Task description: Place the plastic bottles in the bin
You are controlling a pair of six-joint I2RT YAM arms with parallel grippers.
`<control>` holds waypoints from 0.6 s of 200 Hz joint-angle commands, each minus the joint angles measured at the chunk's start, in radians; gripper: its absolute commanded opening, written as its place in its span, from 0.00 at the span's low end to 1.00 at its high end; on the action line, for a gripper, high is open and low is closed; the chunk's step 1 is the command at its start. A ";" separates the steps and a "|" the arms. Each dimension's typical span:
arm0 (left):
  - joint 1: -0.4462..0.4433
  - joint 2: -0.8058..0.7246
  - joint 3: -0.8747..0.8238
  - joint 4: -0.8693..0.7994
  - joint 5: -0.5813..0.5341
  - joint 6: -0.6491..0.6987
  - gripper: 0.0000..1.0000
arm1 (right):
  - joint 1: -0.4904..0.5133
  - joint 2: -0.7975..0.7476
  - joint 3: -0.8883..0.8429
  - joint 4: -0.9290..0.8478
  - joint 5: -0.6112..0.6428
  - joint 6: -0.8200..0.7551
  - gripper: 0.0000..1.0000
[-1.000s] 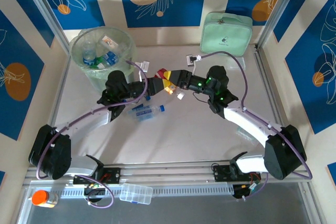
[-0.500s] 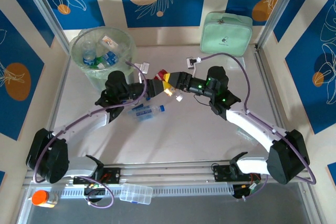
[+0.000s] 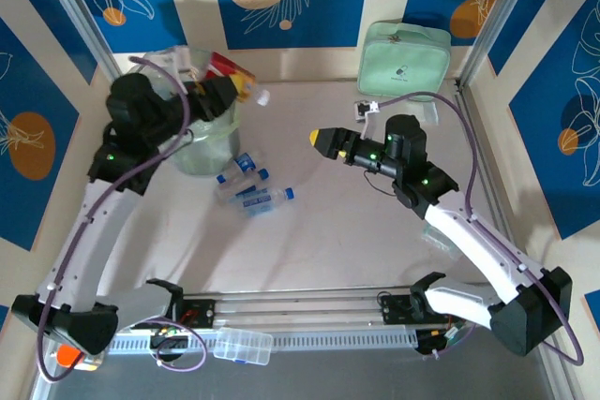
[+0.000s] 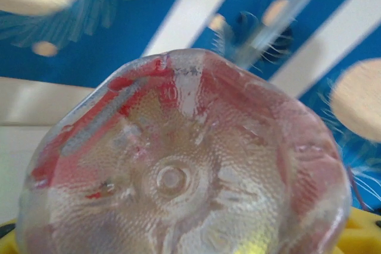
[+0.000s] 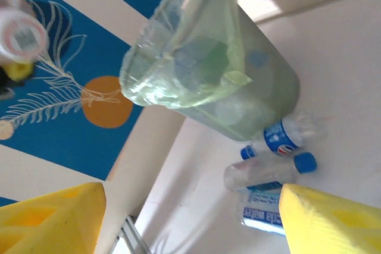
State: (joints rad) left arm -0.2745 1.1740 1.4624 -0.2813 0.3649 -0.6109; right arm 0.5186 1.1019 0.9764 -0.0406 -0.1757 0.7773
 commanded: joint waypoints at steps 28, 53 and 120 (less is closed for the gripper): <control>0.076 0.136 0.233 -0.355 -0.346 0.083 0.19 | 0.042 0.016 -0.012 -0.100 0.048 -0.090 0.76; 0.090 0.229 0.332 -0.427 -0.408 -0.019 0.11 | 0.061 0.034 -0.011 -0.107 0.061 -0.112 0.76; 0.099 0.447 0.676 -0.729 -0.608 0.090 0.12 | 0.092 0.078 0.001 -0.122 0.063 -0.147 0.76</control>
State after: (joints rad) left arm -0.1871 1.5898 2.0186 -0.8352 -0.1131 -0.5980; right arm 0.5968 1.1805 0.9699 -0.1432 -0.1295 0.6682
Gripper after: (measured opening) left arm 0.565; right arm 0.761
